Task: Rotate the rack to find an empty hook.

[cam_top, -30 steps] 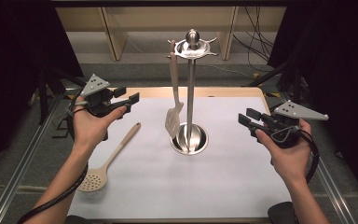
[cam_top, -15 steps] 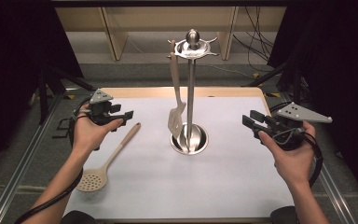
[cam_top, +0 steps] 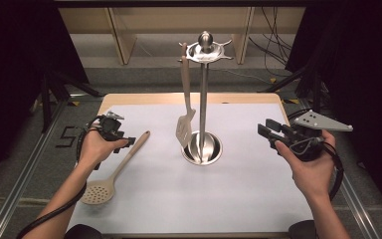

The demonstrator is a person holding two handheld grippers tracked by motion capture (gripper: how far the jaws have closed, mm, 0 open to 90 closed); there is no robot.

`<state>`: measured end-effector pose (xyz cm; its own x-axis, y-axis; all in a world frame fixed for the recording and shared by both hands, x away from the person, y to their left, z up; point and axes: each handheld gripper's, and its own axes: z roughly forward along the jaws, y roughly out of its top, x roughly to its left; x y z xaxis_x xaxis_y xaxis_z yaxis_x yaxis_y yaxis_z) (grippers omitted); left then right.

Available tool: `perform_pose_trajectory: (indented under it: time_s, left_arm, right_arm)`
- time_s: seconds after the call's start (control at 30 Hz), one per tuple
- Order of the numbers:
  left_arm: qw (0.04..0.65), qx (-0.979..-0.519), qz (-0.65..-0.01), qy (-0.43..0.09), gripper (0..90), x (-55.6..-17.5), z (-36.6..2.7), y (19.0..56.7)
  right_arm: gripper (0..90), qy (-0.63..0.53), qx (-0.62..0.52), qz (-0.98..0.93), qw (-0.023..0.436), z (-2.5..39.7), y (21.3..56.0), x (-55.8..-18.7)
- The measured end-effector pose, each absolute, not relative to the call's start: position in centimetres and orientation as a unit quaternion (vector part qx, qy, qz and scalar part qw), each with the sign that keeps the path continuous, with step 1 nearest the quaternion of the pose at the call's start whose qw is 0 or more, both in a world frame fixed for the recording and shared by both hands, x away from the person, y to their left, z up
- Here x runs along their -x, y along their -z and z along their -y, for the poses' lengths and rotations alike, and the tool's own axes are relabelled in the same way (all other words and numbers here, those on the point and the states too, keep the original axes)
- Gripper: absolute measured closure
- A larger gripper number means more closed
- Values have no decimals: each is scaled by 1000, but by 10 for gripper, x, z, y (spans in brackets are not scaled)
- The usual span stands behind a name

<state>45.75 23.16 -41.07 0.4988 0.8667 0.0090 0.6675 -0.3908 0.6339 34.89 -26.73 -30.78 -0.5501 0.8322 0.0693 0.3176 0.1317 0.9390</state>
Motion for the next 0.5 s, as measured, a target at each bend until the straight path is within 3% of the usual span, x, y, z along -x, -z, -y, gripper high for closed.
perform_pose_trajectory:
  time_s: [0.5]
  left_arm:
    - [180, -856, -477, -90, 539, -454, -241, 450]
  right_arm:
    - [623, -518, -400, -717, 241, 266, 310, -351]
